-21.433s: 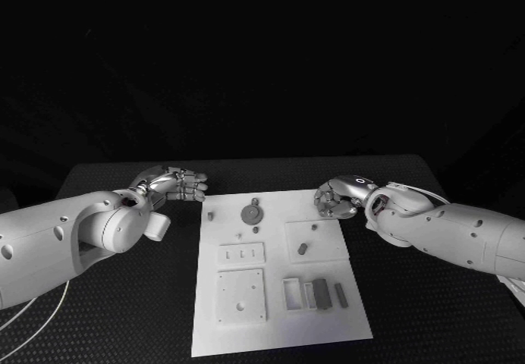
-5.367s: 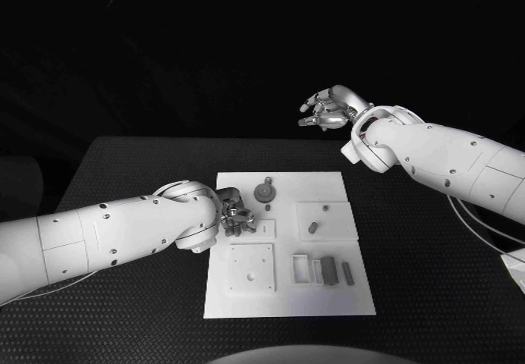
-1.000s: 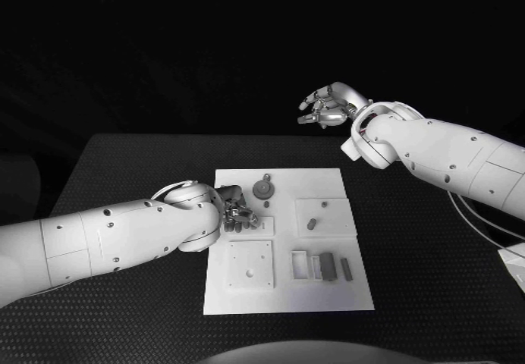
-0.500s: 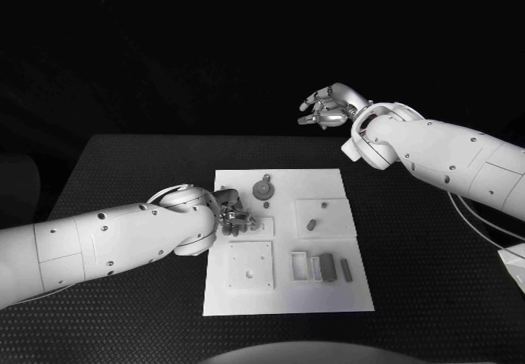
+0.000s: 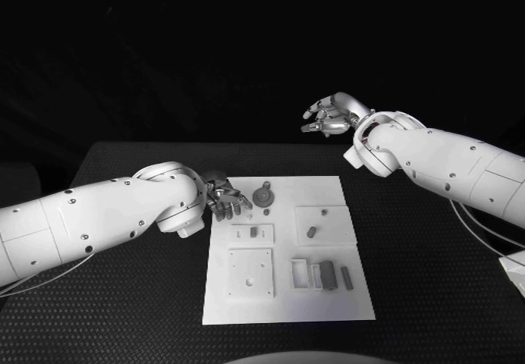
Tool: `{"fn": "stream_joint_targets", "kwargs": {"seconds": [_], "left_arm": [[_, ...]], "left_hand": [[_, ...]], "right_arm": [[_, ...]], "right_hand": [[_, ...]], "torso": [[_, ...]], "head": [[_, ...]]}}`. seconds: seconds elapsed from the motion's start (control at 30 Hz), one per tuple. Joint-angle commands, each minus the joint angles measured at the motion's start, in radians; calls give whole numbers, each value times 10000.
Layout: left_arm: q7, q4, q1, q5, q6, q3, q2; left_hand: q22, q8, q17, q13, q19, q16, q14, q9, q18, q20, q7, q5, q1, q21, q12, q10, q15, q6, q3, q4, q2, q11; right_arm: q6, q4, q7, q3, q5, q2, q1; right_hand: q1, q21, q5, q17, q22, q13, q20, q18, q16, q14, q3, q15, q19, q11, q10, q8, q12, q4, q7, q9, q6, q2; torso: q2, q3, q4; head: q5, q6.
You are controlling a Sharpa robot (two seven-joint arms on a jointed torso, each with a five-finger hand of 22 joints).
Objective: Assemble the parts on the task board
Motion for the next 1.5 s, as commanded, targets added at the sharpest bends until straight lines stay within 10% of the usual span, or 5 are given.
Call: {"fn": "stream_joint_targets", "kwargs": {"seconds": [0.03,0.1,0.73,1.0,1.5], "left_arm": [[239,-340,153,911,441,36,-7],[268,-663,264,932,468,57,-4],[460,-3803,407,-466,1329,13,1327],[444,-4423,309,-877,1806,-206,1725],[576,-4894,50,-917,2045,-305,2039]], "left_hand": [[9,-45,-20,-15,17,64,-27,10,8,-7,46,-58,-43,12,44,-15,-36,-9,3,78,-51,9],[-106,-852,-214,-144,-615,-286,-762,-351,-119,218,661,-229,103,-366,-290,-762,230,-1442,89,-49,-133,465],[-107,-834,-411,-18,-509,-26,-824,-483,-21,295,640,-238,103,-530,-40,-874,272,-1364,-4,189,-317,450],[-102,-833,-469,-1,-494,28,-856,-510,-18,294,639,-269,13,-576,7,-914,272,-1368,-10,365,-376,449],[-95,-837,-523,7,-513,67,-906,-533,-22,302,647,-277,-44,-629,35,-965,281,-1390,-18,501,-333,458]], "right_arm": [[125,-9,44,4,-65,-4,-5],[129,-7,41,4,-65,-12,-5],[142,-26,33,3,-65,8,-7],[149,-19,36,3,-65,37,-11],[154,-11,39,3,-65,54,-12]], "right_hand": [[-97,-27,-4,-12,181,-10,3,152,36,-50,-45,17,-65,-1,-96,47,59,-7,77,-15,-19,7],[-106,-27,-4,-13,181,-12,4,152,37,-51,-49,17,-65,-1,-96,47,61,-1,78,-17,-21,1],[-108,-25,-3,-16,181,-21,3,152,41,-51,-48,18,-64,0,-97,47,68,6,79,-22,-27,-6],[-106,-25,-3,-18,181,-24,2,152,43,-52,-47,18,-64,0,-97,47,71,7,79,-24,-30,-8],[-105,-24,-3,-21,181,-32,1,152,46,-52,-45,19,-64,1,-99,48,77,12,80,-28,-35,-9]], "torso": [[16,-6,-3],[14,2,-8],[18,-14,-9],[18,0,-18],[10,-1,-4]], "head": [[13,90],[27,159],[182,332],[176,296],[131,229]]}}
